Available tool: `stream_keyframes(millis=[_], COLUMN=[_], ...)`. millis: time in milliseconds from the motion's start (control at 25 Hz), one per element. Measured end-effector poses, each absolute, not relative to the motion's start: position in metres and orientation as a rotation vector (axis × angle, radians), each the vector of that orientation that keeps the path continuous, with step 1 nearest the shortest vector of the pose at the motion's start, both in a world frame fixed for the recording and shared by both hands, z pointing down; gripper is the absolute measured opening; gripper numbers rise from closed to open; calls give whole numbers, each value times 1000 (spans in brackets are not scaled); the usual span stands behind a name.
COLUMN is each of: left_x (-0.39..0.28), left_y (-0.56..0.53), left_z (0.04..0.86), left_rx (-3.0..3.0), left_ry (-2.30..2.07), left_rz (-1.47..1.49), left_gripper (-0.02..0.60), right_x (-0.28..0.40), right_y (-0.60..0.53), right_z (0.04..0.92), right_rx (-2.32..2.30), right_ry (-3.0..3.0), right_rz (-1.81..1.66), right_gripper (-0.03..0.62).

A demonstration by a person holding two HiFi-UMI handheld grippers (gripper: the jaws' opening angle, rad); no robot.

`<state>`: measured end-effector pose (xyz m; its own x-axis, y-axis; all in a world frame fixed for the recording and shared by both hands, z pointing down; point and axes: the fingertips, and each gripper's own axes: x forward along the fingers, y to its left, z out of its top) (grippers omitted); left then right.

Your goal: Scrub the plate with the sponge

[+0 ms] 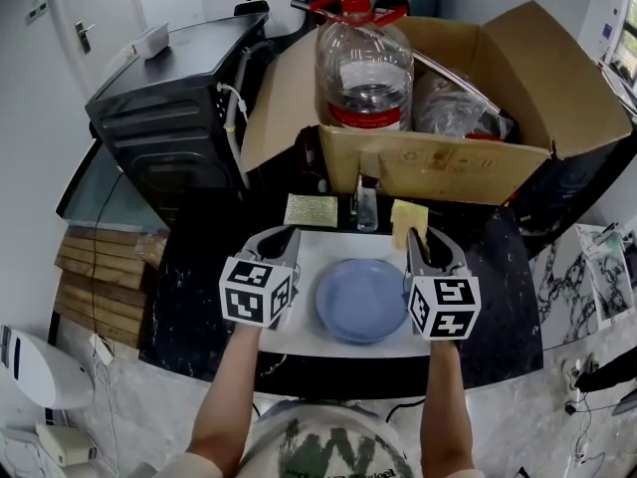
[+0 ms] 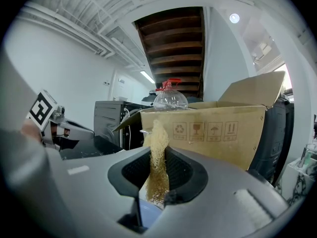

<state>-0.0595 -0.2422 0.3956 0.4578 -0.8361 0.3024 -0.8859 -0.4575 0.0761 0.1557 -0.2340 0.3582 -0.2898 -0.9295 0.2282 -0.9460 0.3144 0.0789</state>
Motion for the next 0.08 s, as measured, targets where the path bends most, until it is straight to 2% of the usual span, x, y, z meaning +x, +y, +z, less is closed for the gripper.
stream_keyframes(millis=[80], left_x=[-59], left_y=[-242], left_z=[396], left_rx=[2486], left_ry=[-1492], left_rz=[330], left_gripper=[2], right_x=[155], right_y=[-234], right_z=[358], right_rx=[1710], right_ry=[-2350], right_rz=[104], right_gripper=[67])
